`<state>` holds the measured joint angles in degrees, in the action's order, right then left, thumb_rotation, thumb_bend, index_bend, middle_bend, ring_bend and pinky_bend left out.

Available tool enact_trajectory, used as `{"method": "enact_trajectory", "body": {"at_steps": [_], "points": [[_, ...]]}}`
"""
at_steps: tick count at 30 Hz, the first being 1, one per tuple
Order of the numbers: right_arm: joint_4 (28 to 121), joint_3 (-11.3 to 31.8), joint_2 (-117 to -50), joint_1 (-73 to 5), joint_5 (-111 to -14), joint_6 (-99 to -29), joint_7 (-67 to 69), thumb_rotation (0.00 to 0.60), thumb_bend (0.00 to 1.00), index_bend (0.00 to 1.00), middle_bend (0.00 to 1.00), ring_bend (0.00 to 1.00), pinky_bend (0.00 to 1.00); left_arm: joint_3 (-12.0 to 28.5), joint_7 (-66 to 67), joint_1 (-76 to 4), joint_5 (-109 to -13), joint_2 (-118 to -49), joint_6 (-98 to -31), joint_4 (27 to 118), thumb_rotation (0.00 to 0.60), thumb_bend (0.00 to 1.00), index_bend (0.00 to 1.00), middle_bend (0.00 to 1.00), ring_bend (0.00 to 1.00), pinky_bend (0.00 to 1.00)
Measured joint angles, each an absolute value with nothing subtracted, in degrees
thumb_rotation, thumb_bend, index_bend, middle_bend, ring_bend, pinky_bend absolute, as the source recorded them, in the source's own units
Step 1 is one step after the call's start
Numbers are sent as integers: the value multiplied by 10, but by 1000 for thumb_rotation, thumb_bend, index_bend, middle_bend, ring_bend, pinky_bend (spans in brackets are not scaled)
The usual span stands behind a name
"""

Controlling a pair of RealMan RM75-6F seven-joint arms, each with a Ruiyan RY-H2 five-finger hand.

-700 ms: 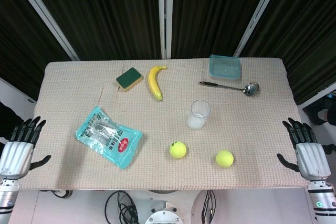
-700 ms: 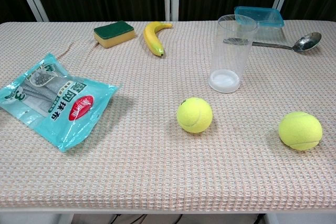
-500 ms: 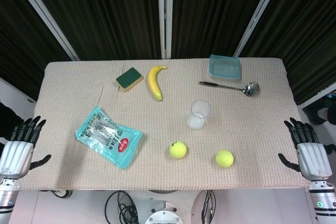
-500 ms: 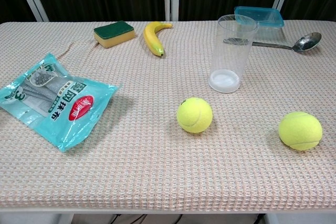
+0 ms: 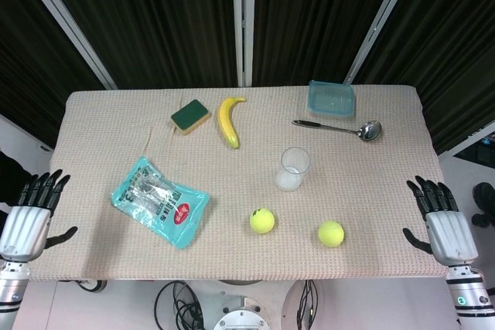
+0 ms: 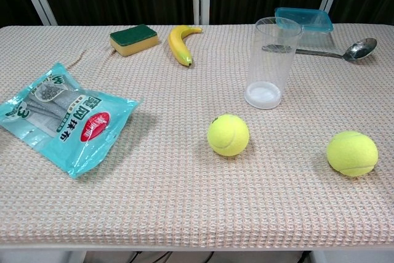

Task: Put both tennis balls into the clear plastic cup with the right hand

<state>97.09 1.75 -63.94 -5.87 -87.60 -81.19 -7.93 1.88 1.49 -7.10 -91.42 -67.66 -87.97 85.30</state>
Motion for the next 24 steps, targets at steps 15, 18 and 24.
{"method": "enact_trajectory", "body": {"at_steps": [15,18,24], "points": [[997,-15,-707,-126,-899,-667,-256,600,166,0,0,0,0,14,6,-61,-913,-678,-891,846,600,33,0,0,0,0],[984,-14,-728,-141,-877,-643,-263,600,176,0,0,0,0,14,8,-61,-911,-679,-889,845,600,33,0,0,0,0],[951,-16,-757,-153,-874,-633,-263,600,178,0,6,2,127,13,11,-61,-907,-680,-883,844,600,33,0,0,0,0]]}}
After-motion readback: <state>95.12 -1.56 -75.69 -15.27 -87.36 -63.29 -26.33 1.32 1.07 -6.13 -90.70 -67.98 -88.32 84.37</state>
